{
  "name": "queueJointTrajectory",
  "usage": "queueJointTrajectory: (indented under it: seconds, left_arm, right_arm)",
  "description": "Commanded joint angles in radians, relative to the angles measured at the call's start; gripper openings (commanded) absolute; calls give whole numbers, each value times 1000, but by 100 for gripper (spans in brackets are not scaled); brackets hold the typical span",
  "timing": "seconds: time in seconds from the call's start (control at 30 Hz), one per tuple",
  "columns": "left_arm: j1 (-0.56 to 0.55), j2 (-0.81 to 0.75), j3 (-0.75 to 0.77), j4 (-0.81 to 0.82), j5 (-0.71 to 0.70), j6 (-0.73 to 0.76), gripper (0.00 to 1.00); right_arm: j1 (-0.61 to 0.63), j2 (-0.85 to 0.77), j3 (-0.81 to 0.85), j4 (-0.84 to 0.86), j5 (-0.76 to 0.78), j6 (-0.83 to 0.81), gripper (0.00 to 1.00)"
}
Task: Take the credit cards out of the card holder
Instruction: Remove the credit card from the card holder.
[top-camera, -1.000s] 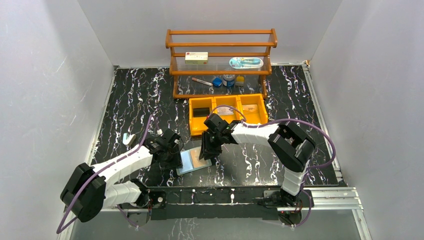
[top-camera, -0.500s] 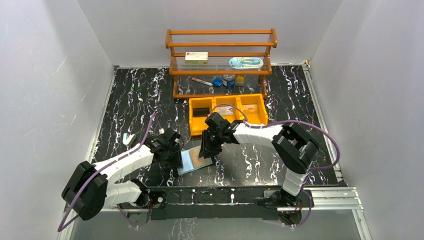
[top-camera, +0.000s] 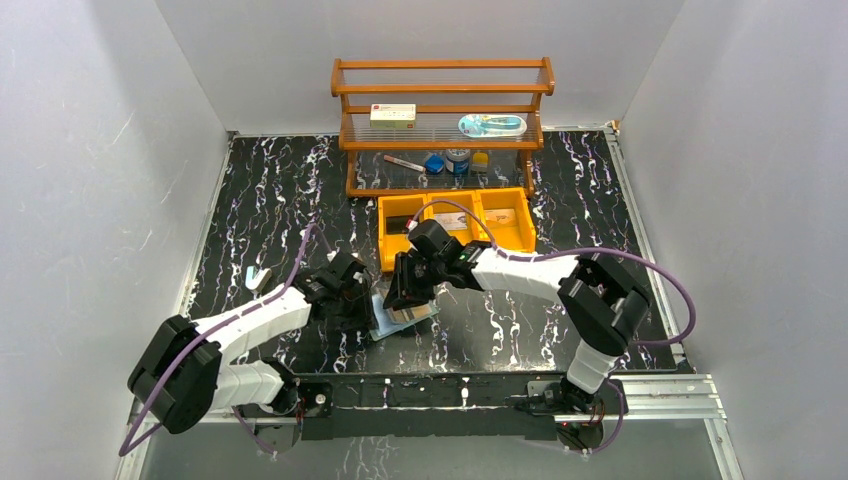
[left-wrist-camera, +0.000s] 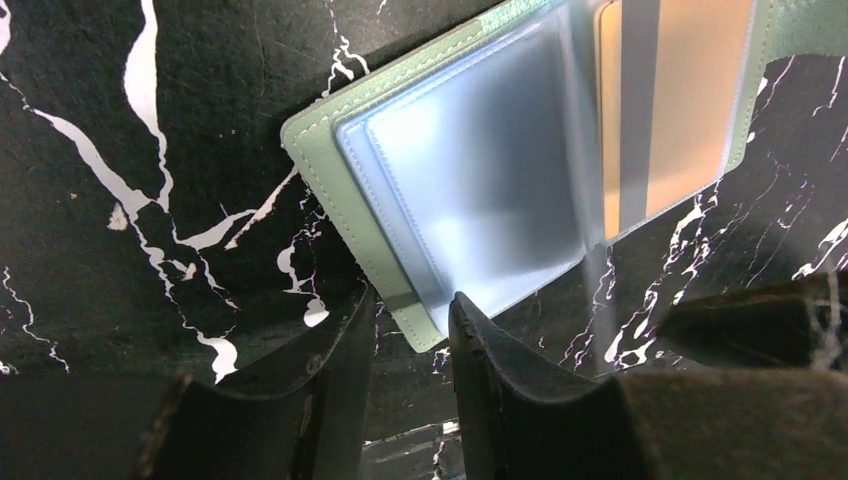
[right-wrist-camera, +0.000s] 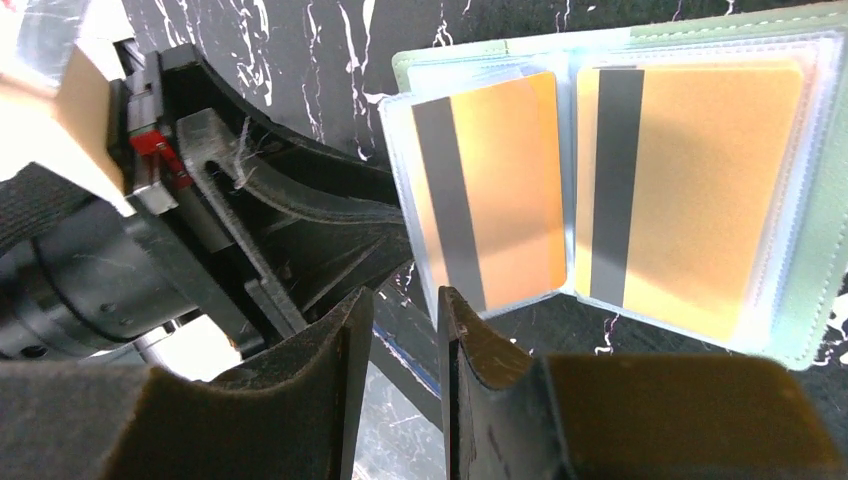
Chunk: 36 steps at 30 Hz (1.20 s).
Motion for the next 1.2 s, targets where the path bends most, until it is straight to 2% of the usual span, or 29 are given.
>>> queueJointTrajectory:
  seconds: [0.0, 0.13, 0.3, 0.4, 0.57, 0.83, 1.17]
  left_arm:
    - [-4, -10, 38, -4, 1, 14, 31]
    - [-4, -51, 33, -68, -70, -22, 31]
    - [-4, -115, 31, -148, -152, -57, 34]
    - [-5, -139, 37, -130, -143, -48, 42]
    - [-4, -89, 75, -39, -66, -7, 48]
    - [-4, 21, 130, 11, -31, 4, 46]
    - [-4, 73, 70, 40, 9, 14, 37]
  right_arm:
    - [6, 37, 34, 31, -34, 6, 39]
    - [11, 116, 67, 6, -74, -2, 39]
    - [22, 66, 75, -22, 8, -22, 39]
    - [18, 52, 93, -90, 104, -45, 40]
    - [-14, 51, 94, -126, 114, -70, 40]
    - [-48, 117, 66, -61, 0, -96, 38]
    - [-47, 148, -22, 2, -35, -61, 37]
